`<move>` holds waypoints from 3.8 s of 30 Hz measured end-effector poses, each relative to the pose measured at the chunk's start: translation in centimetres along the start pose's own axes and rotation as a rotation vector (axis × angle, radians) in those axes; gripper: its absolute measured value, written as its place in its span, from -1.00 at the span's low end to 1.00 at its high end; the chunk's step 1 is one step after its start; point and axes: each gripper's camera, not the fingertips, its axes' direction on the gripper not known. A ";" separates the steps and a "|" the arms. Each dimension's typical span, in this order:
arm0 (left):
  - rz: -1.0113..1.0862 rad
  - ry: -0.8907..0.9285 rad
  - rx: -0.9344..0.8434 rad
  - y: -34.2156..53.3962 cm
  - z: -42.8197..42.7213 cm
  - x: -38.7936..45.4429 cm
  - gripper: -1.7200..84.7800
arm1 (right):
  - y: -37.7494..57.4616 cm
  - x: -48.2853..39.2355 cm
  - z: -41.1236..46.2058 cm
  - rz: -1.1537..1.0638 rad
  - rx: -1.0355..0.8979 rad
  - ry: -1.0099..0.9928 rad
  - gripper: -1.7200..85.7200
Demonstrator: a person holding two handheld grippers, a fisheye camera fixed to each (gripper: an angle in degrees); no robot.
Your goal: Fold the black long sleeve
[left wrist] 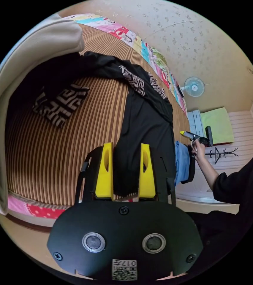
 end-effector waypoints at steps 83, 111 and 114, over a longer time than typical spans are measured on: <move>0.144 0.299 0.019 -12.5 4.4 3.8 -0.88 | -4.5 12.2 -0.7 0.385 0.307 -0.661 -0.93; 0.030 0.083 0.026 -26.2 4.4 2.2 -0.94 | -1.5 4.7 -0.9 0.066 0.194 -0.207 -0.87; 0.084 0.088 0.004 -26.6 4.9 1.5 -0.90 | -1.9 6.1 0.8 0.037 0.087 -0.229 -0.86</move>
